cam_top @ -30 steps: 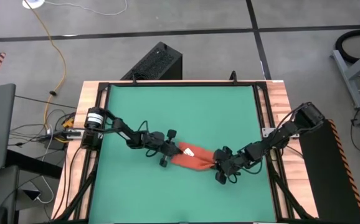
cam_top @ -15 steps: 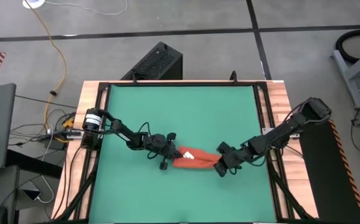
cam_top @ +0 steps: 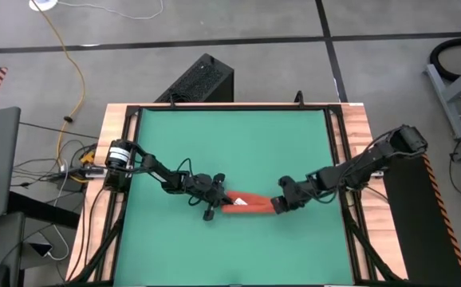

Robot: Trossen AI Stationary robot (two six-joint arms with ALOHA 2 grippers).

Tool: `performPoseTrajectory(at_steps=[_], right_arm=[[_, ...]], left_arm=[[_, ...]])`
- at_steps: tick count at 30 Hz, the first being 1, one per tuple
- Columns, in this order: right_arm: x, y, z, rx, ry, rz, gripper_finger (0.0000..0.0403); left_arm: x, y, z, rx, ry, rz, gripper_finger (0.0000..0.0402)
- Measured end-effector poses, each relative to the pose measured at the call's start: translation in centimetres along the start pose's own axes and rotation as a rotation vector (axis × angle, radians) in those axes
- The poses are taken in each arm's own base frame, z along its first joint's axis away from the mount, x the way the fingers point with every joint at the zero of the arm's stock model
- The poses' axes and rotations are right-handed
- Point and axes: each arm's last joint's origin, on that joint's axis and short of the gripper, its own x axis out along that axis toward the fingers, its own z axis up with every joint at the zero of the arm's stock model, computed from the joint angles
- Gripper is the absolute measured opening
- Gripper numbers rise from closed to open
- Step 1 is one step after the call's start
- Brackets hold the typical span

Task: Roll towel
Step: Roll the orange towel

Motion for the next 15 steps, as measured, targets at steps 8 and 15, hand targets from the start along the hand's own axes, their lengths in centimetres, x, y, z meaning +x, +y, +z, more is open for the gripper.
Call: performPoseTrajectory(at_steps=[8,15], right_arm=[[-0.07,-0.63,0.56,0.042,0.003,-0.064,0.0026],[-0.12,-0.92,0.85,0.055,-0.004,-0.091,0.0031]], left_arm=[[-0.01,-0.15,0.04,-0.075,-0.002,-0.052,0.0],[-0.02,-0.18,0.09,-0.078,-0.012,-0.06,0.0]])
